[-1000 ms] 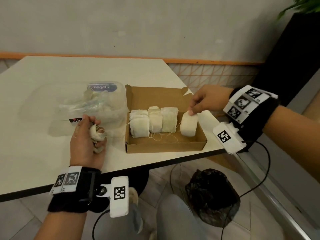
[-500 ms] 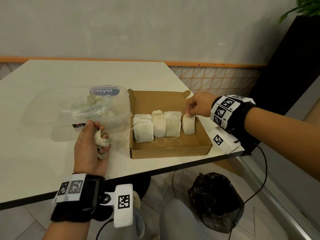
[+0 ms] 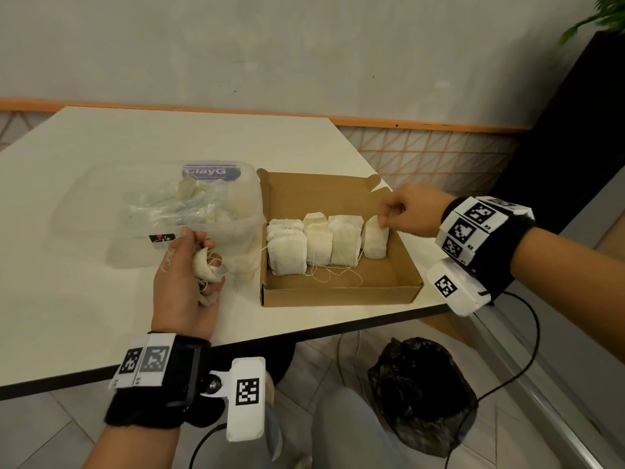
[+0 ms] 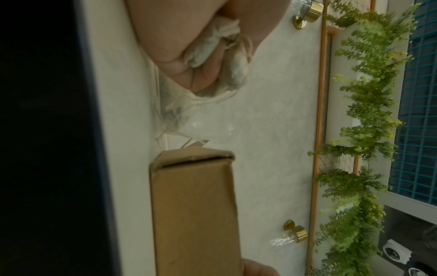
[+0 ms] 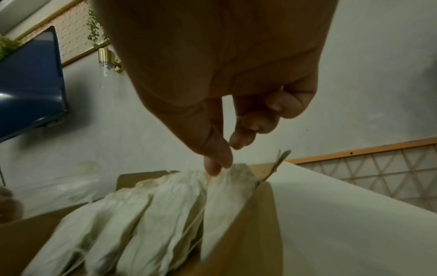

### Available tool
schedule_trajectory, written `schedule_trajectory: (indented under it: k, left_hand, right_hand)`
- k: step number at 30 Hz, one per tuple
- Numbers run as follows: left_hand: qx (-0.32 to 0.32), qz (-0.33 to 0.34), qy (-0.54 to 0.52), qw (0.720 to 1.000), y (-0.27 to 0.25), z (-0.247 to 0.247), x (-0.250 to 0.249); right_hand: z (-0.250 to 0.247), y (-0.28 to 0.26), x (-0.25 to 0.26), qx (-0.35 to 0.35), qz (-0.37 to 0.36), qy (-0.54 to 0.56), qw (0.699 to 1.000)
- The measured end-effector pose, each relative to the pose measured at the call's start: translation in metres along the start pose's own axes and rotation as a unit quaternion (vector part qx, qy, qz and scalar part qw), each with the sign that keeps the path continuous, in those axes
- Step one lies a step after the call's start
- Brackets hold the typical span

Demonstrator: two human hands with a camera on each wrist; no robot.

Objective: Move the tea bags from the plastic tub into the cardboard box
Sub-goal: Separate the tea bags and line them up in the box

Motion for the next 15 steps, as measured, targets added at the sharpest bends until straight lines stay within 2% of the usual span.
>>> schedule_trajectory:
  k: [2, 4, 6, 8, 10, 12, 15]
  left_hand:
    - [0.004, -0.007, -0.007, 1.0, 0.001, 0.0, 0.0]
    - [0.006, -0.018, -0.015, 1.0, 0.002, 0.0, 0.001]
    - [0.002, -0.032, -0.019, 0.999, 0.001, 0.001, 0.001]
    - [-0.004, -0.05, -0.032, 0.998, 0.0, 0.001, 0.001]
    - [-0.006, -0.073, -0.049, 0.996, -0.002, 0.002, 0.0]
    - [0.002, -0.101, -0.066, 0.993, -0.005, 0.006, 0.0]
    - [0.011, -0.115, -0.086, 0.99, -0.007, 0.007, -0.002]
  right_hand:
    - [0.007, -0.007, 0.003, 0.054, -0.011, -0.025, 0.998]
    - [0.012, -0.012, 0.004, 0.076, -0.017, -0.042, 0.996]
    - [0.008, -0.015, 0.007, 0.06, -0.015, -0.049, 0.997]
    - [-0.002, -0.018, 0.016, 0.008, -0.031, -0.04, 0.999]
    - [-0.011, -0.025, 0.038, -0.048, -0.062, 0.03, 0.996]
    - [-0.013, -0.039, 0.068, -0.067, -0.087, 0.127, 0.986]
    - [0.003, -0.055, 0.12, -0.022, -0.11, 0.245, 0.963]
Point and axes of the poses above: each hand's wrist, its own y-axis towards the middle knuckle, its own z-axis out of the palm, x = y × z, the point moved 2 cm from there along y, towards the middle knuckle, and after that the axes turned 14 degrees about -x, right-handed, at the moved point
